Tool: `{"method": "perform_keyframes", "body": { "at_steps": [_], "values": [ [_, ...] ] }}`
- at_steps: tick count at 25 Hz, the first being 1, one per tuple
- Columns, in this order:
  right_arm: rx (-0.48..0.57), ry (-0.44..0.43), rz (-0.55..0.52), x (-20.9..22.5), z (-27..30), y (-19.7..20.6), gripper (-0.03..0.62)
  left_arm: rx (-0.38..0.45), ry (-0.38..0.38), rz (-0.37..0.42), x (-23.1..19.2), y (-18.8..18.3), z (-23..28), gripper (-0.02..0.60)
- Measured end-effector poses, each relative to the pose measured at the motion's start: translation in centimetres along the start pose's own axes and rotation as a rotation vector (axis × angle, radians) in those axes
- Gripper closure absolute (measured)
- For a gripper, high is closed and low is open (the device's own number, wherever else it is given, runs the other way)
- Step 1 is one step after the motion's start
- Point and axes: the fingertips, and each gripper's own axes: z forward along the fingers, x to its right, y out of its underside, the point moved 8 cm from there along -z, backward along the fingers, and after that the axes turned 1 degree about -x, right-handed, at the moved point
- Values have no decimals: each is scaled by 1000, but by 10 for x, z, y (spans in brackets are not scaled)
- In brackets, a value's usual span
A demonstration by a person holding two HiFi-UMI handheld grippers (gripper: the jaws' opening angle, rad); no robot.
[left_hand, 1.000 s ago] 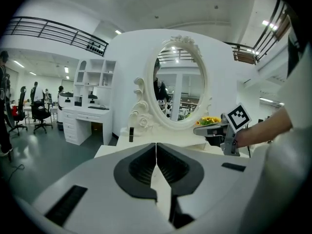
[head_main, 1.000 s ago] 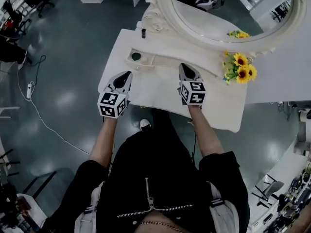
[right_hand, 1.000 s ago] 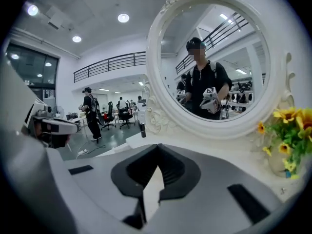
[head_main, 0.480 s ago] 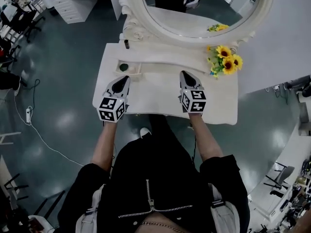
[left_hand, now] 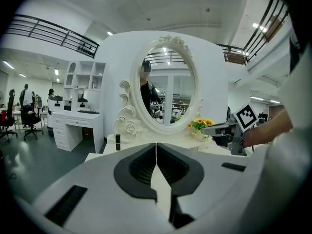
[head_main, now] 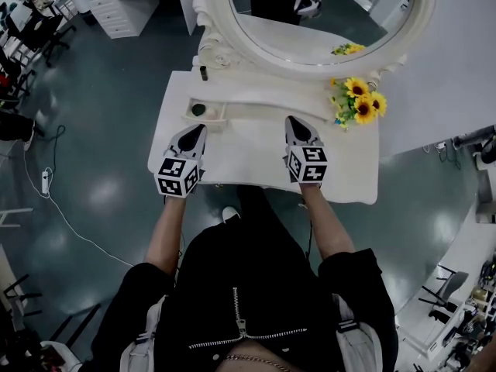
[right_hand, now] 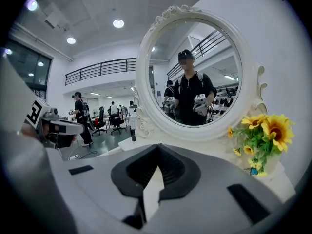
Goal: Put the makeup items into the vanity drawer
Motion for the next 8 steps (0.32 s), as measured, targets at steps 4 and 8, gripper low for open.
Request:
{"method": "perform_keyframes", "body": {
  "at_steps": [4, 8],
  "values": [
    [-4, -6, 2, -1, -1, 4, 589, -3, -3, -3, 2, 4, -1, 560],
    [-5, -8, 4, 3, -1, 2, 589, -14, -3, -8, 5, 6, 0, 560]
  ]
}}
